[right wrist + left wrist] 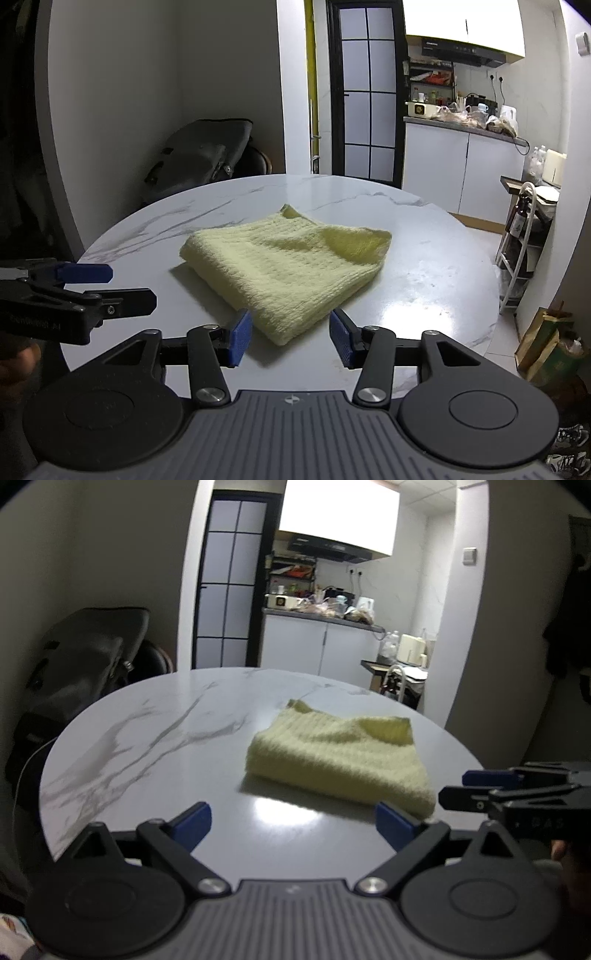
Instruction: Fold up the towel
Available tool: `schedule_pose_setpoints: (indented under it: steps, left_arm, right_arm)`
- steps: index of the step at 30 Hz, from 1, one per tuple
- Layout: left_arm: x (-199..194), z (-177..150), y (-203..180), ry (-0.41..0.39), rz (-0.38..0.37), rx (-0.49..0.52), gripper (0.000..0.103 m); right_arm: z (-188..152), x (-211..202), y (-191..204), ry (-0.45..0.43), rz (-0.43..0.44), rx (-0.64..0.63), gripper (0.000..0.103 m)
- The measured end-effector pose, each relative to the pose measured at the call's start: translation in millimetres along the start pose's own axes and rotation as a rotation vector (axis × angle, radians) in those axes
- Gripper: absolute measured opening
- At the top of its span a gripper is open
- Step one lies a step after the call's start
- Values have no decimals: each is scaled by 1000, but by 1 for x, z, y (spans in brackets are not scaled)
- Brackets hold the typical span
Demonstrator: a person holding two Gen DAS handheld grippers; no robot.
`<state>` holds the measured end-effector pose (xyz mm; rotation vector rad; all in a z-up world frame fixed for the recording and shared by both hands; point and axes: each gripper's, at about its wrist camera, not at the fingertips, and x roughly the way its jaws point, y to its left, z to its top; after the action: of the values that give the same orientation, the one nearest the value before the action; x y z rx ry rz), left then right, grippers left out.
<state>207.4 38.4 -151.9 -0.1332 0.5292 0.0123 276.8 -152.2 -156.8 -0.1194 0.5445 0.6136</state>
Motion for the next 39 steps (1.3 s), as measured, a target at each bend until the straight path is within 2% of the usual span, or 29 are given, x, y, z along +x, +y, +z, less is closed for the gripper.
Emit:
schedule_pose_setpoints:
  steps: [3,8,13,15,19,27,39]
  left_arm:
    - [-3,-4,0,5,-2,-2,100]
    - [-9,-9,-8,7,-12,61,101]
    - [-17,-12,-15,-19,-12,100,102]
    - [-19,-11,-17,-21,-19,109,103]
    - [-23,-10,-19,-16,-43,90,103]
    - [-24,-12,-13,-6,-2,88,103]
    - [-21,-15,-8,13,0,87,103]
  right_arm:
    - [-1,-1,5,-8,2,-12,70]
    - [-3,-2,8,2,0,-26,77]
    - [-4,-3,8,-5,-23,-12,92]
    - [-5,-4,7,3,-15,-6,95]
    - [-5,-2,7,16,4,-14,95]
    - [-4,2,10,28,14,-18,95]
    - [-4,3,10,41,18,-12,95]
